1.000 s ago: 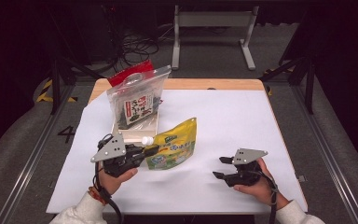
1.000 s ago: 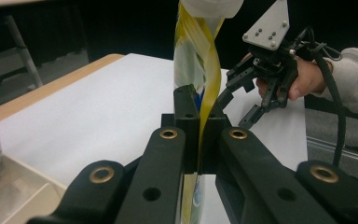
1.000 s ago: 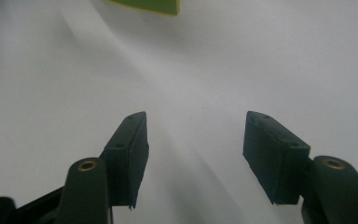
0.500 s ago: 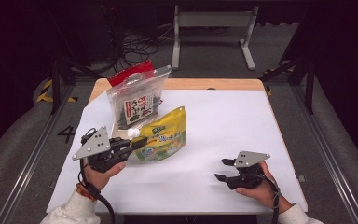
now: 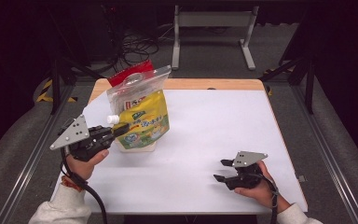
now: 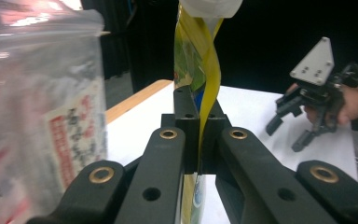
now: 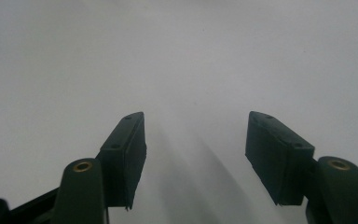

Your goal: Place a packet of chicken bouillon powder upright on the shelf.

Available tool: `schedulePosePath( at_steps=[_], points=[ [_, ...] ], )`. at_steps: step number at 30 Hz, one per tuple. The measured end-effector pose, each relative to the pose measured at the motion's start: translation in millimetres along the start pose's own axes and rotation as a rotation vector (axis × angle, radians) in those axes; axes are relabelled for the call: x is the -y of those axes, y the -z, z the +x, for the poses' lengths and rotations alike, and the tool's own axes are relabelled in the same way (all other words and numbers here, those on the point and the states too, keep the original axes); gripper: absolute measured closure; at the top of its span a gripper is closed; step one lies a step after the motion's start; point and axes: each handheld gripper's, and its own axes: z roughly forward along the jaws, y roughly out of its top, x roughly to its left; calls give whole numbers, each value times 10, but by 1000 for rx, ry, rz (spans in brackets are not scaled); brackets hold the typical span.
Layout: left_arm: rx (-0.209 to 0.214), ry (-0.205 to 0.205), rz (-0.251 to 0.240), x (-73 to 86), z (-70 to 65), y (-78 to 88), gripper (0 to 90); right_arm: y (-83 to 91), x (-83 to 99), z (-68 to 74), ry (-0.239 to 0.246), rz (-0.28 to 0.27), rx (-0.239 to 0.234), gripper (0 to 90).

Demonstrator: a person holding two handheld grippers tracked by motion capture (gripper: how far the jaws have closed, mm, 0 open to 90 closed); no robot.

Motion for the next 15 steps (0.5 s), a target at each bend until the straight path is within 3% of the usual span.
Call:
schedulePosePath(
  at_steps=[9, 11, 15],
  points=[
    [-24, -11, 10, 6, 228, 58, 899, -37, 14, -2, -7, 13, -10, 379],
    [-8, -16, 23, 6, 275, 49, 899, -50, 20, -3, -11, 16, -12, 378],
    [-18, -14, 61, 44, 386, 10, 898, -74, 30, 0, -17, 23, -21, 376]
  ],
)
